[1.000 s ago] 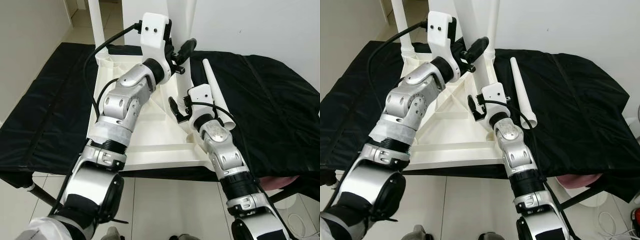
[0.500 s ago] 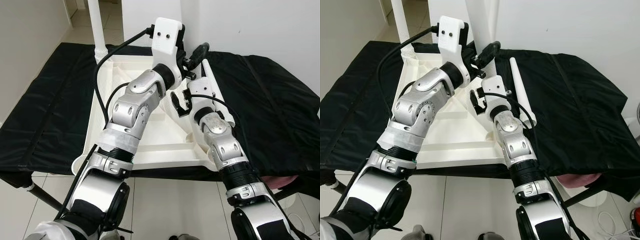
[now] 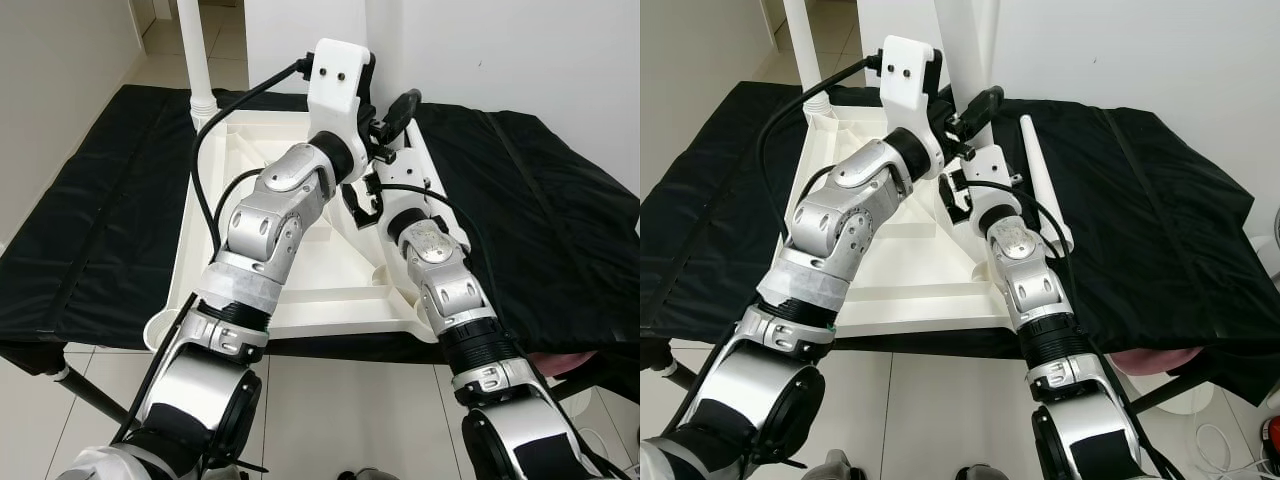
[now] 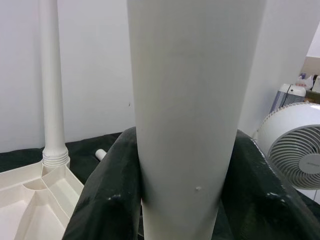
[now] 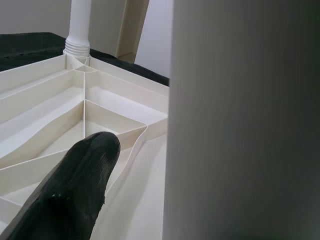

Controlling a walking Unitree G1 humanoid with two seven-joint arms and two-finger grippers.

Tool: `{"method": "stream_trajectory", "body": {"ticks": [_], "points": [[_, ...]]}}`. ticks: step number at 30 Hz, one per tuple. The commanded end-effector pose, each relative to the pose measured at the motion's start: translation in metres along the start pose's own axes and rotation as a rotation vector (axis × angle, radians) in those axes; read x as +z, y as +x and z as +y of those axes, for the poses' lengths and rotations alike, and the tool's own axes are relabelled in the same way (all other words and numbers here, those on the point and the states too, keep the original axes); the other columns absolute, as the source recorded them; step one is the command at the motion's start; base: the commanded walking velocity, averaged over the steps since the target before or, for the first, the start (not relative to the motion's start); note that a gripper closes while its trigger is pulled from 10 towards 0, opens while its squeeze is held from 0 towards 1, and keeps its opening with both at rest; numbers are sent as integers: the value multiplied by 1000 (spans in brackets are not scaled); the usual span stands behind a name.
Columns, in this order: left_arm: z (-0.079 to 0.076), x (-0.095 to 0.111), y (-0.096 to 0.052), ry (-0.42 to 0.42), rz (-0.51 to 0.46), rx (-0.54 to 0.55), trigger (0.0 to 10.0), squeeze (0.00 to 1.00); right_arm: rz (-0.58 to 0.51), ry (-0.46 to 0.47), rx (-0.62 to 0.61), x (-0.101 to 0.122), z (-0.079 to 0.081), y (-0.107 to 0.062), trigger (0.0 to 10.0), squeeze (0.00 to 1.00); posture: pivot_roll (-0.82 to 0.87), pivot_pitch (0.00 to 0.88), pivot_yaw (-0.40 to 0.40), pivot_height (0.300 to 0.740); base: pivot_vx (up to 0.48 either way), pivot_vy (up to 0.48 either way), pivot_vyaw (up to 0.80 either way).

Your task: Building children table

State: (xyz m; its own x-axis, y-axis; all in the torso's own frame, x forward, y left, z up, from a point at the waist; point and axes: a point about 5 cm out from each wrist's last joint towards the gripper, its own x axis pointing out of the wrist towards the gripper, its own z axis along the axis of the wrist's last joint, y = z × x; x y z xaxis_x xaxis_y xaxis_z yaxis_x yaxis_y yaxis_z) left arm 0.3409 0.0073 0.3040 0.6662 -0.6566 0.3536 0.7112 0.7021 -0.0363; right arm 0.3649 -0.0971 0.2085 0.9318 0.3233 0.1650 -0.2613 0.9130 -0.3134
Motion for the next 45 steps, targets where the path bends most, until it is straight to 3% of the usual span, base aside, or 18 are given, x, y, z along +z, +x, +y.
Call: {"method": "stream_trajectory", "body": {"ticks": [1,2,4,5,6,19,20,31,32,41,45], "points": [[-5,1,1,11,0,-13,10000,0,-1,-16,2,1,0,2,9961,0,-58,0,-56,740,0,0,0],[-5,1,1,12,1,-14,10000,0,-1,-12,4,1,0,2,7412,0,-60,0,-55,740,0,0,0],[-5,1,1,12,1,-14,10000,0,-1,-12,4,1,0,2,7412,0,-60,0,-55,740,0,0,0],[-5,1,1,14,0,-15,10000,0,0,-4,3,1,0,2,4902,0,-62,0,-53,740,0,0,0],[-6,1,2,14,-1,-16,10000,0,3,5,2,1,0,2,118,0,-62,0,-55,740,0,0,0],[-11,6,2,22,-23,-29,10000,0,37,44,-16,-4,0,2,0,0,-60,0,-58,740,0,0,0],[-14,6,2,0,-25,-46,10000,1000,41,52,-30,-4,-1,3,10000,0,-59,0,-58,740,0,0,0],[-16,8,-2,-16,-20,-75,10000,1000,50,159,-88,-3,-6,5,10000,0,-56,0,-59,740,0,0,0],[-14,9,-2,-14,-25,-63,10000,0,49,172,-95,-3,-6,5,10000,0,-55,0,-59,740,0,0,0],[-3,14,-8,-27,-58,-20,10000,0,46,212,-145,-5,-12,1,10000,0,-57,0,-57,740,0,0,0],[6,6,-21,-10,-49,18,10000,0,39,236,-204,-9,-21,-5,10000,0,-54,0,-58,740,0,0,0]]}}
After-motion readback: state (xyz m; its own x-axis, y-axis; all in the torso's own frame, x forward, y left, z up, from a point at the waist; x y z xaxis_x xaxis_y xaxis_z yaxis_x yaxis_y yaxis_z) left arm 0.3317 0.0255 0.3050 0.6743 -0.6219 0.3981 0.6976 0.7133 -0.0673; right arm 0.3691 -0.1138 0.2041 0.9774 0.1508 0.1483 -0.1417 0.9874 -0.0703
